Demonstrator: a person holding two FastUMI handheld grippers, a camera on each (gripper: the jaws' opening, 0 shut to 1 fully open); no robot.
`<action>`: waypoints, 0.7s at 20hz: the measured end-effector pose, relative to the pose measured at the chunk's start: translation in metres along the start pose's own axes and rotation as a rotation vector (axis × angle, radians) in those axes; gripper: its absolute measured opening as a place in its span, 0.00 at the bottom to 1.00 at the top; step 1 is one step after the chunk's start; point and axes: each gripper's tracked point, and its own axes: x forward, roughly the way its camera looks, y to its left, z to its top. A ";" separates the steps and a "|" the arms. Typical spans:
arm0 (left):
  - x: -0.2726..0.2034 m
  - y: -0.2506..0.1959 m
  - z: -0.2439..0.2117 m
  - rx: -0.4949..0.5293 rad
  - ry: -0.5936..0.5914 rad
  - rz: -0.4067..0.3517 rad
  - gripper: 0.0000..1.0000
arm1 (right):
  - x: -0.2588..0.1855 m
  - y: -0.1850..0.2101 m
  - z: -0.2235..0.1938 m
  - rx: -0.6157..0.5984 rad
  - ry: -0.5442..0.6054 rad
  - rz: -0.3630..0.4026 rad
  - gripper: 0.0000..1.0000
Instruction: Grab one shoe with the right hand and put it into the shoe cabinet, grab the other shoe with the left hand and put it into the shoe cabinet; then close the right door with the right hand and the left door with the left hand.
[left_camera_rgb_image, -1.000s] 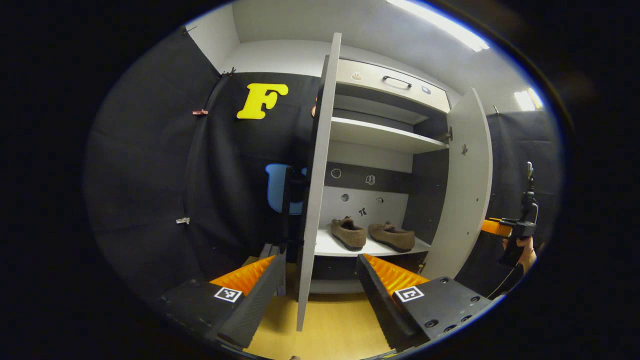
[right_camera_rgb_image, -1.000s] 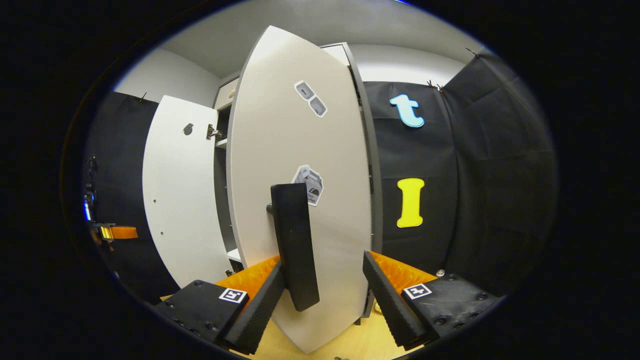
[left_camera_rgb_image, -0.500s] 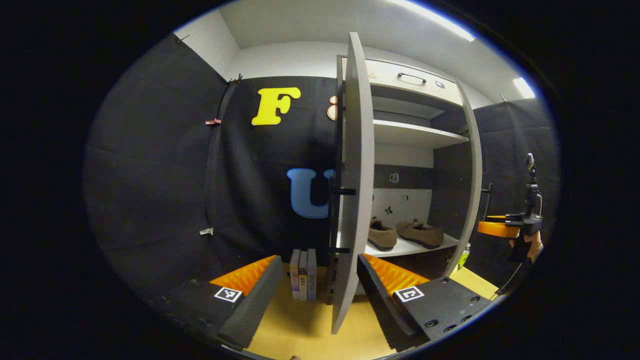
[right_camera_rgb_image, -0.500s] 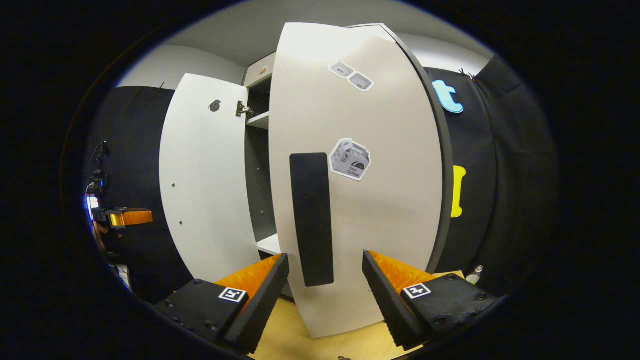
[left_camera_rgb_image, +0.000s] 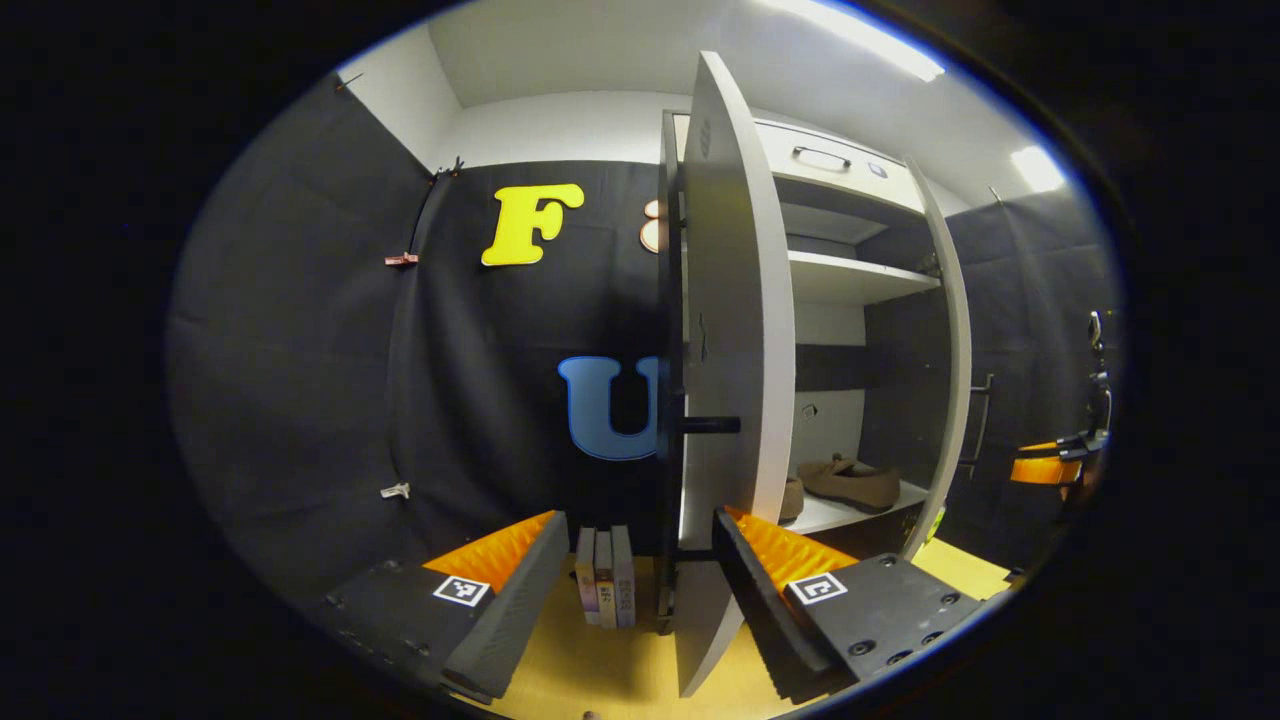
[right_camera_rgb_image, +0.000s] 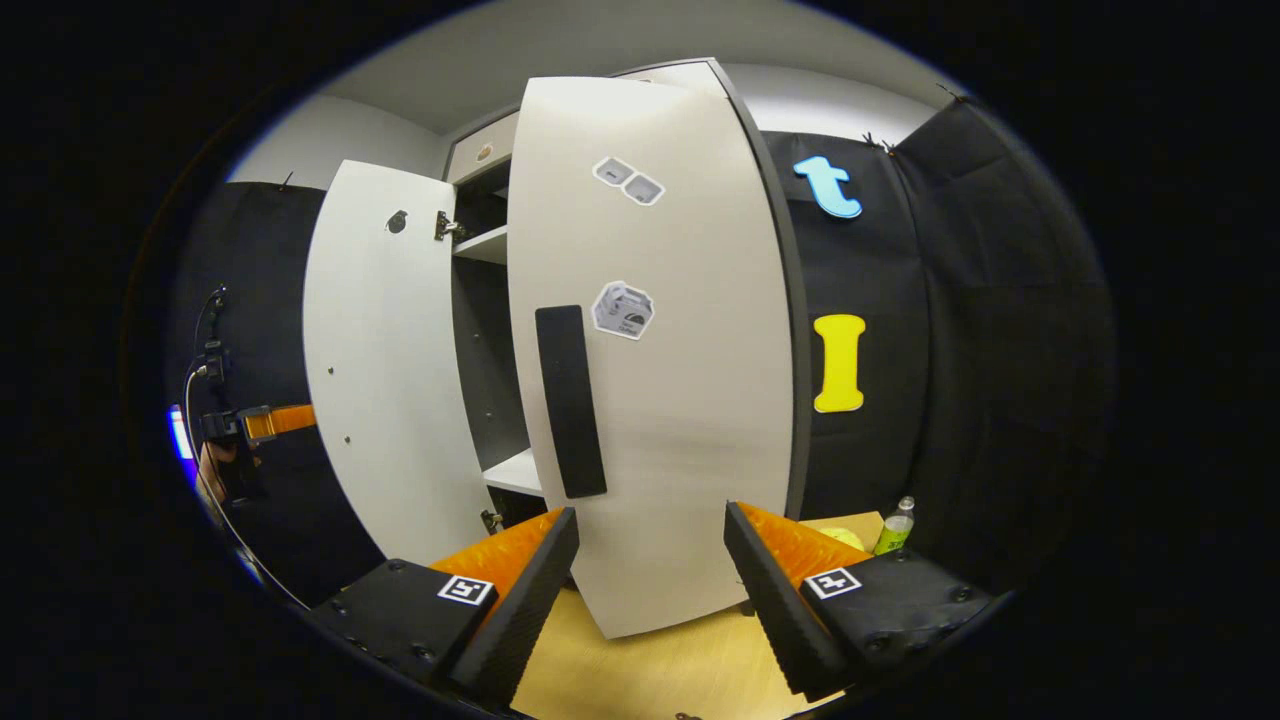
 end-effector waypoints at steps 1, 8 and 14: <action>0.000 -0.003 -0.001 -0.006 -0.003 -0.015 0.93 | -0.003 -0.002 -0.001 0.013 0.003 -0.013 0.97; 0.007 -0.055 -0.003 0.015 -0.003 -0.119 0.93 | -0.006 -0.008 0.005 0.002 -0.020 -0.015 0.98; 0.026 -0.108 -0.005 0.051 -0.002 -0.190 0.94 | 0.001 -0.025 0.006 -0.002 -0.009 -0.001 0.98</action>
